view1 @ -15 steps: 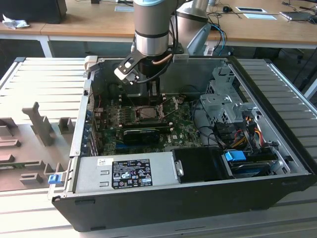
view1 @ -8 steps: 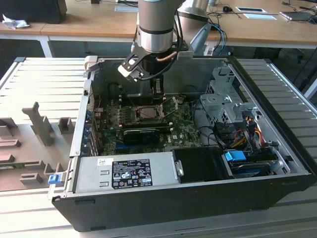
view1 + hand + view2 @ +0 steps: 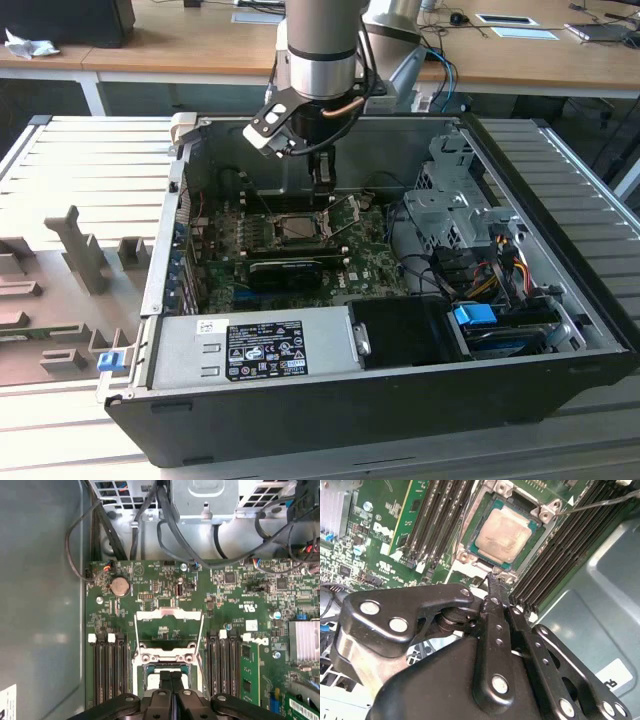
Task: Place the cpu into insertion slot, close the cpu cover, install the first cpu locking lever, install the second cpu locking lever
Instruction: 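Close the cpu cover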
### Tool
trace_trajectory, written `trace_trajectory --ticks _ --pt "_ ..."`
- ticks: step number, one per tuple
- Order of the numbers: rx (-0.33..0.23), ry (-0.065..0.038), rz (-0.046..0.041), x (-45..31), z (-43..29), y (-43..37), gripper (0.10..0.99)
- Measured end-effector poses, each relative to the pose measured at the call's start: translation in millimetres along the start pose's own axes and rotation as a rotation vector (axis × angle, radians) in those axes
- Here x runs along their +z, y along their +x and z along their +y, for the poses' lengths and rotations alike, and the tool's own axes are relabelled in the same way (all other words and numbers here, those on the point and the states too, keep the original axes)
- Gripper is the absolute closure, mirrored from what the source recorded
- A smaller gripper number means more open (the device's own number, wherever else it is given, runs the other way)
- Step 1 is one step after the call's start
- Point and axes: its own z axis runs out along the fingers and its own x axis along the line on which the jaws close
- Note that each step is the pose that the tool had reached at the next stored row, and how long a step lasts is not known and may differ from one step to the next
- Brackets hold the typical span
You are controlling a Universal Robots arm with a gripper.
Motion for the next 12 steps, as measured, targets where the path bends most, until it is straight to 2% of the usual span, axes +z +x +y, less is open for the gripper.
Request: trace_trajectory --ticks 12 --pt "0.000 0.002 -0.0002 1.4 24.0 0.3 0.980"
